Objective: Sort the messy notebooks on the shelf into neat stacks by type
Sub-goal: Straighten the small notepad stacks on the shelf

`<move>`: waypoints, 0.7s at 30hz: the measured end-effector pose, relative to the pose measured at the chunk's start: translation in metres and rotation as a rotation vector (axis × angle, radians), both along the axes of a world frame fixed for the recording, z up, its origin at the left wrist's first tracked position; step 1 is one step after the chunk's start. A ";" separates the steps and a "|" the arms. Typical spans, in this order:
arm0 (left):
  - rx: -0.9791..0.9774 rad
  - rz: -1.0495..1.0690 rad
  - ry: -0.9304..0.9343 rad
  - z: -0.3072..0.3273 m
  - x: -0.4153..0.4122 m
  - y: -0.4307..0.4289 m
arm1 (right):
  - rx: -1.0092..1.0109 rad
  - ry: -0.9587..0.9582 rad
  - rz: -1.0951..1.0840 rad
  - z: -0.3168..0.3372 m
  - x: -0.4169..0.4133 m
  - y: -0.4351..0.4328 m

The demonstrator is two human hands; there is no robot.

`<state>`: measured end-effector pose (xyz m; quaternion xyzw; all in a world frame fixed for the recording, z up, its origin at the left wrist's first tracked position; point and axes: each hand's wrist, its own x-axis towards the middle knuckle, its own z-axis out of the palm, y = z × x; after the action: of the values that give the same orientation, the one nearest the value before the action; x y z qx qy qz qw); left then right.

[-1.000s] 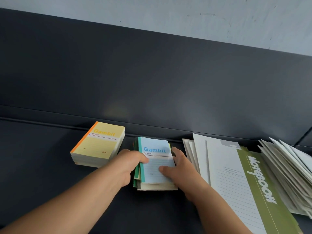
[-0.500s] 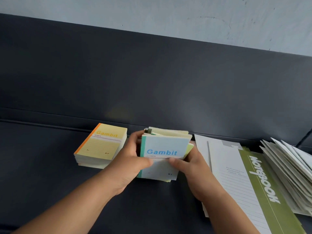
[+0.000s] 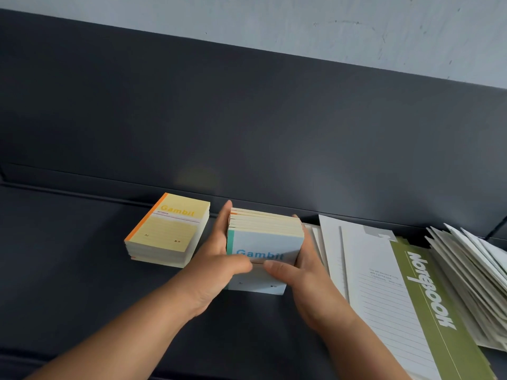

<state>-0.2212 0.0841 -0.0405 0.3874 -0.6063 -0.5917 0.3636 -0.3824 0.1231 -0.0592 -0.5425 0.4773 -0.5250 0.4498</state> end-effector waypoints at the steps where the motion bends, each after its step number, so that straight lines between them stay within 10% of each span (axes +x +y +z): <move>1: -0.008 0.011 -0.021 0.001 0.000 0.000 | 0.015 -0.002 -0.002 0.000 0.000 0.000; 12: -0.099 0.071 -0.391 -0.011 0.003 0.001 | 0.169 0.349 -0.149 -0.012 -0.007 0.002; 21: -0.066 0.248 -0.332 0.021 0.022 -0.014 | 0.234 0.006 -0.154 0.025 -0.006 -0.017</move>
<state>-0.1995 0.0706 -0.0194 0.5391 -0.6248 -0.4502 0.3410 -0.3884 0.1056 -0.0340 -0.4496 0.5766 -0.4971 0.4672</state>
